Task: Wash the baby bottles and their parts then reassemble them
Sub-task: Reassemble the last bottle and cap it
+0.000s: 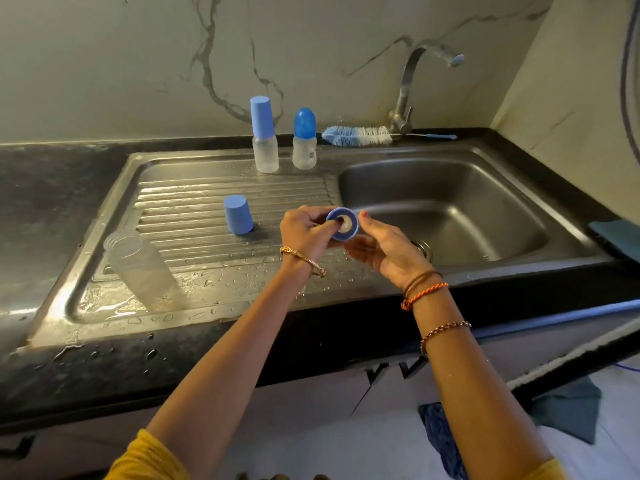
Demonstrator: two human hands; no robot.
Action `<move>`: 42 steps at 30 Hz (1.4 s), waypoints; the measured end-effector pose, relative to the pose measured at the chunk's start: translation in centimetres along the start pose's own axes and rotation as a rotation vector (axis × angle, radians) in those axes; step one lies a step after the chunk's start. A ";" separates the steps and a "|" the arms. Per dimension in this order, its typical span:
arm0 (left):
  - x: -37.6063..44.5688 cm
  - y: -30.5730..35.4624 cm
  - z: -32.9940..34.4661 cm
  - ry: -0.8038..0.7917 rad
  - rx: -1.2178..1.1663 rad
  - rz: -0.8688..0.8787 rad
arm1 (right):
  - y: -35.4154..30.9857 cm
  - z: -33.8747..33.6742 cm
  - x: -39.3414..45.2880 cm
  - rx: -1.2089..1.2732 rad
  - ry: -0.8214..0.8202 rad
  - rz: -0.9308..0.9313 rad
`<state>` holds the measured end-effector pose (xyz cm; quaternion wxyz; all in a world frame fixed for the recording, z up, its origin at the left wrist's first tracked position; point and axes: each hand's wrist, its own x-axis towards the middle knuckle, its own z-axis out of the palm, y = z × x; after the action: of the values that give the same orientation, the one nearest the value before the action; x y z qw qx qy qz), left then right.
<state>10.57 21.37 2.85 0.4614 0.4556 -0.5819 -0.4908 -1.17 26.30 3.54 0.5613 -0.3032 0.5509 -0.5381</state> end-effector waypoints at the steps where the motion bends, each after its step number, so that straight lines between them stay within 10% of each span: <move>1: -0.1 0.1 -0.1 -0.014 0.002 -0.001 | 0.1 0.1 0.1 0.029 -0.020 0.000; 21: -0.3 0.3 -3.9 -0.043 -0.231 -0.110 | -2.6 1.8 0.0 0.046 0.092 -0.145; 33: -2.9 -4.7 -15.4 0.614 0.526 0.602 | 0.7 13.8 -0.4 -0.407 -0.034 -0.423; 37: -2.5 -4.4 -20.0 0.684 0.438 0.438 | 0.6 18.7 -0.1 -0.487 -0.077 -0.532; 42: -1.5 -5.1 -24.5 0.295 0.320 -0.015 | 1.2 23.3 0.4 -0.512 -0.065 -0.573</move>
<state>35.28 18.66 -0.05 0.4597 0.5942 -0.5752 -0.3237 21.08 20.30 7.12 0.3114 -0.5920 0.5423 -0.5084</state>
